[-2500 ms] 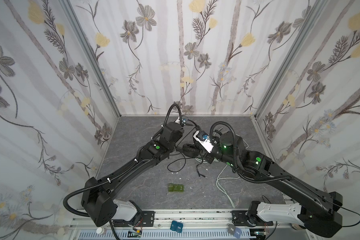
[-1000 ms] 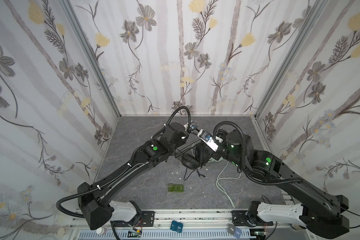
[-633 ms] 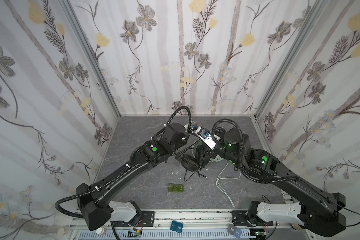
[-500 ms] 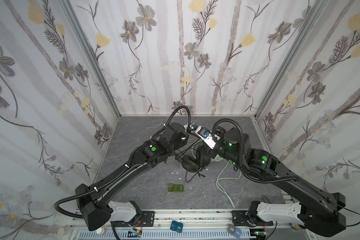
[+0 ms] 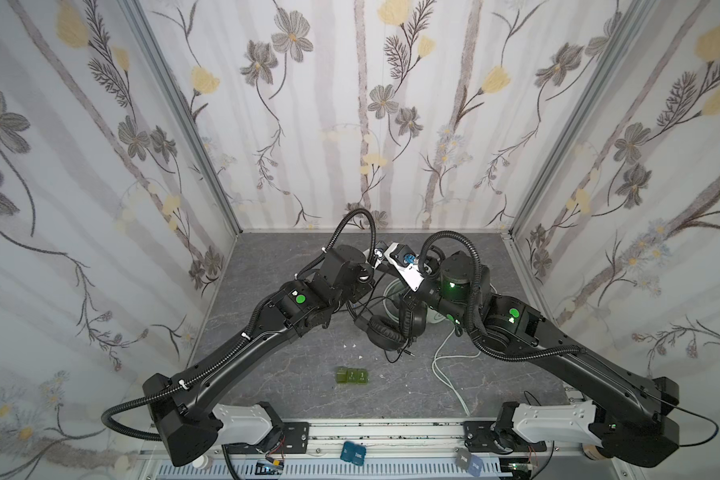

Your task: Wrap the headphones

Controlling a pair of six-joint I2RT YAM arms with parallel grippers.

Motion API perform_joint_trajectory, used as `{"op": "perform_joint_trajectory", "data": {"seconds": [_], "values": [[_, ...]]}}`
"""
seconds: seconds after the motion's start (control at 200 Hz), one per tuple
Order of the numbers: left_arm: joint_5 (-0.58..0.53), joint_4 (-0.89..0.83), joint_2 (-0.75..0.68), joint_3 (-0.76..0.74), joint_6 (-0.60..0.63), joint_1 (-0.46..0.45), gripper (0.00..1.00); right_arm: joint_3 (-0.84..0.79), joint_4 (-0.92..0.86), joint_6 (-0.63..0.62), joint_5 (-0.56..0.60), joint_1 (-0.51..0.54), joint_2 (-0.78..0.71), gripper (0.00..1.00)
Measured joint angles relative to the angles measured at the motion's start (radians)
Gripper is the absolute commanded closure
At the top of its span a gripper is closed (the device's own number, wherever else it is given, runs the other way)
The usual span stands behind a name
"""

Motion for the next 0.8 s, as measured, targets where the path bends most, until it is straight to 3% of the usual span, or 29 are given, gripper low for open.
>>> {"op": "perform_joint_trajectory", "data": {"seconds": [0.52,0.799], "values": [[0.008,0.003,-0.011,-0.013,-0.019,0.000,1.00,-0.029,-0.043,-0.002,0.060,-0.019,-0.066,1.00],[0.019,-0.005,-0.026,0.007,-0.014,0.000,1.00,-0.039,-0.097,-0.068,0.114,-0.053,-0.097,0.97]]}}
